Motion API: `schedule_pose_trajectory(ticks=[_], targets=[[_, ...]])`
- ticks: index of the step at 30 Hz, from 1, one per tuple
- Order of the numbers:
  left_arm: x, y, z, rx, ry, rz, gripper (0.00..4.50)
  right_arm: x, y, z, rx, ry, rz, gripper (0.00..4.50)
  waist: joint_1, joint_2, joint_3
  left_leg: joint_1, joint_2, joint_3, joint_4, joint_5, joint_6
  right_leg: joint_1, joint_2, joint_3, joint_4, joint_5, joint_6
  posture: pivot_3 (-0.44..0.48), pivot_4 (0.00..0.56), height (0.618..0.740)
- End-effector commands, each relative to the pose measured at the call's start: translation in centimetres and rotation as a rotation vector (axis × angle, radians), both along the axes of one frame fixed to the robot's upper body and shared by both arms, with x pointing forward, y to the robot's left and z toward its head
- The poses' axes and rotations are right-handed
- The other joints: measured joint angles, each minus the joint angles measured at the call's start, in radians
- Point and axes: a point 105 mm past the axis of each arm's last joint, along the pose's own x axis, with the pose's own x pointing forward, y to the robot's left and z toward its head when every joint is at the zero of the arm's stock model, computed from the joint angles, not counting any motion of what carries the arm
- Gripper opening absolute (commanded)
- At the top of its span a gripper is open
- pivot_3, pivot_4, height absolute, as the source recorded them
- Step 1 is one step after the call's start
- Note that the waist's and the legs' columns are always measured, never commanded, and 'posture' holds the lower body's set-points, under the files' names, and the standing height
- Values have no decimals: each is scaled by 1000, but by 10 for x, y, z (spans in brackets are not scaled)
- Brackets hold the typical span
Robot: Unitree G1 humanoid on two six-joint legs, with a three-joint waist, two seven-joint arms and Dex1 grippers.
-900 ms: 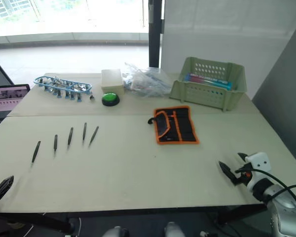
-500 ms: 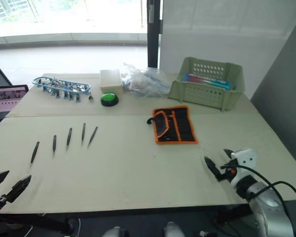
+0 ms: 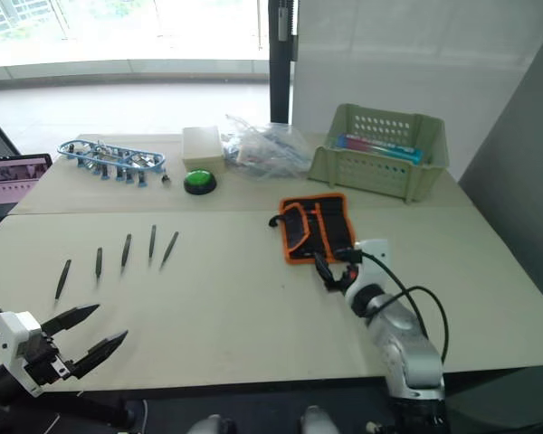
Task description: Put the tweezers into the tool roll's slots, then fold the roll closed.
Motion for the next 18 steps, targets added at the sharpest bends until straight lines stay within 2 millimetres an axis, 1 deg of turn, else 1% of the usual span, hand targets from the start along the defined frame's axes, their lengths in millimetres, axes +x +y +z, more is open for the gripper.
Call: schedule_pose_trajectory(ticks=[1,3,6,10,14,15,18], targets=[[1,-18,6,-10,13,-96,4500,11,11,9,69,9,-51,4480,-1,0,0,0,0,0,0,0,0,0,0,0,0,1,-1,0,150,738],[2,-23,6,-19,40,-127,4500,18,19,9,80,23,-63,4480,-1,0,0,-3,0,0,0,0,0,-2,0,0,0,2,0,0,150,738],[5,-26,9,-17,28,-138,4500,25,28,6,77,37,-75,4480,-1,0,0,-3,0,0,0,0,0,-3,0,0,0,2,0,0,150,738],[5,-28,10,-16,28,-148,4500,33,45,7,66,36,-43,4480,-4,0,0,-4,0,0,0,0,0,-3,0,0,0,3,0,0,150,738],[4,-30,8,-11,32,-152,4500,39,52,1,46,47,-62,4480,-12,0,0,-3,0,0,0,0,0,-3,1,0,0,3,0,0,150,738],[3,-30,8,-11,33,-151,4500,40,52,2,54,41,-65,4241,-15,0,0,-3,0,0,0,0,0,-3,1,0,0,3,0,0,150,738],[3,-29,8,-12,35,-144,4500,41,53,8,75,14,-57,3314,-20,0,0,-4,0,0,0,0,0,-3,0,0,0,3,0,0,150,738]])
